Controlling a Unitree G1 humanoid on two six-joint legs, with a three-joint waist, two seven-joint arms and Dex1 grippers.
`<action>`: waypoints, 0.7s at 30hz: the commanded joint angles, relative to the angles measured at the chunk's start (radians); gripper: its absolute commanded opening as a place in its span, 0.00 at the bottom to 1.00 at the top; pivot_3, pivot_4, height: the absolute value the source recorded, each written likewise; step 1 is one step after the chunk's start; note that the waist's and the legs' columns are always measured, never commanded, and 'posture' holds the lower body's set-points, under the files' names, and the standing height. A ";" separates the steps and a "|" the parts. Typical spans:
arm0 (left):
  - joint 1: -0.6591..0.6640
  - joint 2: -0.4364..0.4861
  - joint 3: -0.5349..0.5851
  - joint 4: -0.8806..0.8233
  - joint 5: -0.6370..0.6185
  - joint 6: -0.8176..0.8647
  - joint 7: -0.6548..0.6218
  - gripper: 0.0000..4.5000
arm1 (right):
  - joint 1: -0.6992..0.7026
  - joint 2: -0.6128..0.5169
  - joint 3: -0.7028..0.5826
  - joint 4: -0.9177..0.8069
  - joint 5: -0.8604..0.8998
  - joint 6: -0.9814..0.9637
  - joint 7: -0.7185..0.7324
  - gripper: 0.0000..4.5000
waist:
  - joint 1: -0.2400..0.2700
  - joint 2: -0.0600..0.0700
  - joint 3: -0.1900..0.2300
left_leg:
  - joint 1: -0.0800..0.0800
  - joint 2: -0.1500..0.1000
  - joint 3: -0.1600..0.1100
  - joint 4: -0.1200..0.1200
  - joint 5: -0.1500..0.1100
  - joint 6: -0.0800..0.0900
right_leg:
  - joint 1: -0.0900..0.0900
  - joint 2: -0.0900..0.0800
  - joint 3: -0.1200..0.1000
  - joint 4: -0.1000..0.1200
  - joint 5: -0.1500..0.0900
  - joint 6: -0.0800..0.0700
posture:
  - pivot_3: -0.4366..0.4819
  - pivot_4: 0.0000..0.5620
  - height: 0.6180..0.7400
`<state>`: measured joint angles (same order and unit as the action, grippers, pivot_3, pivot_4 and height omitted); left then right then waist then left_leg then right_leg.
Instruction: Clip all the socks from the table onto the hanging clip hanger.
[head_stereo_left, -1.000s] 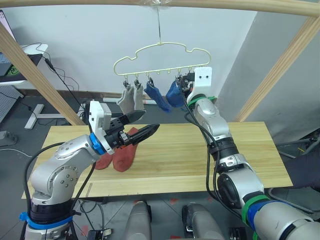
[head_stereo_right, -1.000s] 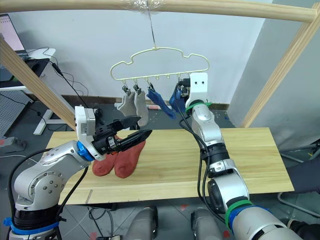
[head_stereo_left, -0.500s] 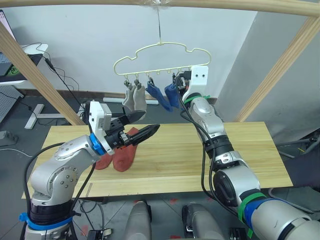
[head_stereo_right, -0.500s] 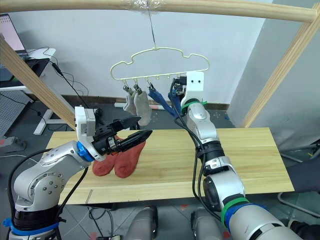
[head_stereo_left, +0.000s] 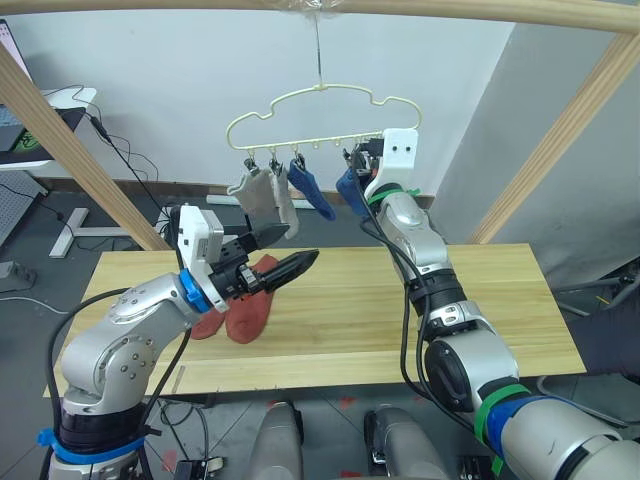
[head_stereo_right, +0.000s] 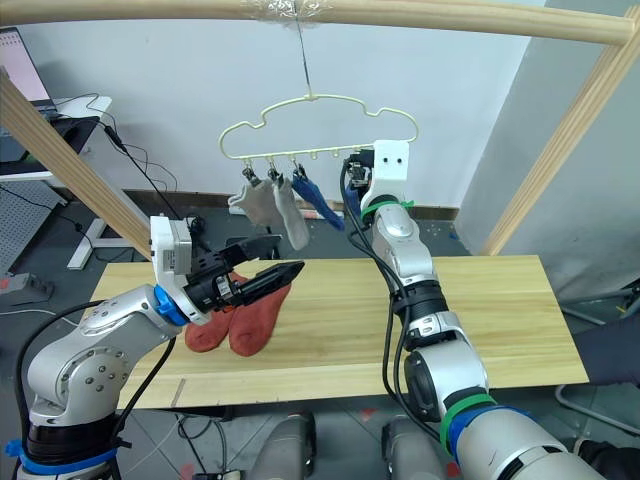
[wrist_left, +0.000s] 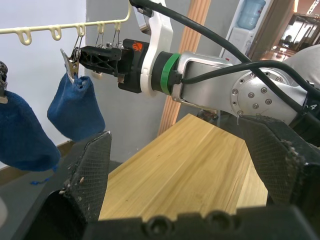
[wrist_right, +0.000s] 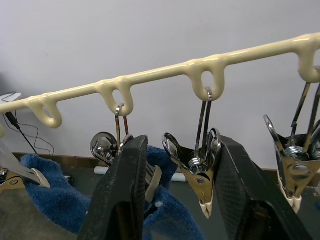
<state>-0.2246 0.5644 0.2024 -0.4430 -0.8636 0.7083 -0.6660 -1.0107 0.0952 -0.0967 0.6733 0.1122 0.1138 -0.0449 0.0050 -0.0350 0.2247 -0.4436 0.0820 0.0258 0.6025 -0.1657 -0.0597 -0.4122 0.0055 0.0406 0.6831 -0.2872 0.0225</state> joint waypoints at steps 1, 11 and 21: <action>0.000 0.003 0.016 -0.051 -0.020 -0.015 0.002 1.00 | -0.037 0.001 -0.001 -0.012 0.002 -0.030 0.002 0.43 | 0.000 0.000 0.000 | 0.000 0.000 0.000 0.000 0.000 0.000 | 0.000 0.000 0.000 0.000 0.000 0.000 | 0.63 0.39 1.00; -0.003 0.006 0.016 -0.049 -0.021 -0.014 0.003 1.00 | -0.042 0.001 -0.003 -0.005 0.002 -0.034 0.001 0.43 | 0.000 0.000 0.000 | 0.000 0.000 0.000 0.000 0.000 0.000 | 0.000 0.000 0.000 0.000 0.000 0.000 | 0.63 0.39 1.00; -0.003 0.004 0.015 -0.049 -0.020 -0.015 0.005 1.00 | -0.048 0.004 -0.002 0.002 0.004 -0.037 0.006 0.43 | 0.000 0.000 0.000 | 0.000 0.000 0.000 0.000 0.000 0.000 | 0.000 0.000 0.000 0.000 0.000 0.000 | 0.63 0.39 1.00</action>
<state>-0.2244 0.5644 0.2024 -0.4439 -0.8640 0.7084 -0.6625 -1.0207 0.0957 -0.0977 0.6822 0.1116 0.1018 -0.0439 0.0052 -0.0350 0.2248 -0.4436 0.0820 0.0258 0.6024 -0.1657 -0.0597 -0.4122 0.0055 0.0406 0.6829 -0.2872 0.0225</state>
